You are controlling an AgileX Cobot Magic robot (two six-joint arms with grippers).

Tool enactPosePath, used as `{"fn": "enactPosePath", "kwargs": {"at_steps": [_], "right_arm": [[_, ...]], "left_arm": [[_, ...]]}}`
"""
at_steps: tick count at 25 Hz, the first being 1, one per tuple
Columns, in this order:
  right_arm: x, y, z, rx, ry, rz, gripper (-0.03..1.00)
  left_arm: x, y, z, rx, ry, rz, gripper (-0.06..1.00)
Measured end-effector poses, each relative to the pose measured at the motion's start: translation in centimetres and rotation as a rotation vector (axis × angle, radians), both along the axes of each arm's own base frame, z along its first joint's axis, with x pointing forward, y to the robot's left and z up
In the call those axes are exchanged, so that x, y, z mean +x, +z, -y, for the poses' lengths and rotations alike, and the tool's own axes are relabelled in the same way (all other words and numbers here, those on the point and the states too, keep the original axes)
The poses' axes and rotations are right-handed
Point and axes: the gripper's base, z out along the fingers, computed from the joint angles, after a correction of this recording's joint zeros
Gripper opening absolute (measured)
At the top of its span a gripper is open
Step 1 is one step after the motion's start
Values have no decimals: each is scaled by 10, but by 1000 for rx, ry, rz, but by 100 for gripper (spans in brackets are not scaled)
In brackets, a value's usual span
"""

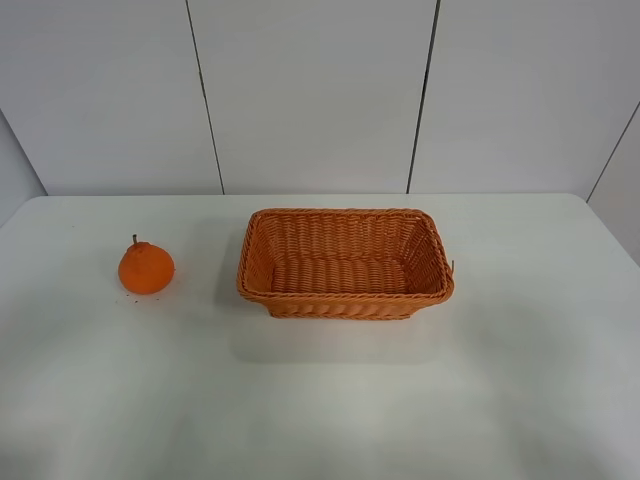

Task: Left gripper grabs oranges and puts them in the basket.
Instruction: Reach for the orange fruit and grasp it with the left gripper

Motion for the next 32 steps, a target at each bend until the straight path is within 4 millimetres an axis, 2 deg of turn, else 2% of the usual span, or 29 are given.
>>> {"fn": "enactPosePath", "kwargs": {"at_steps": [7,18,24,28,32], "right_arm": [[0,0,0,0,0,0,69],[0,0,0,0,0,0,69],[0,0,0,0,0,0,69],[0,0,0,0,0,0,69],[0,0,0,0,0,0,69]], "left_arm": [[71,-3,6,2,-22,-238,84],[216,-27,23,-28,-144,-421,82],[291,-56,29,-5,-205,-550,82],[328,-80,31,-3,-209,-608,82],[355,-100,32,3,-213,-637,82]]}}
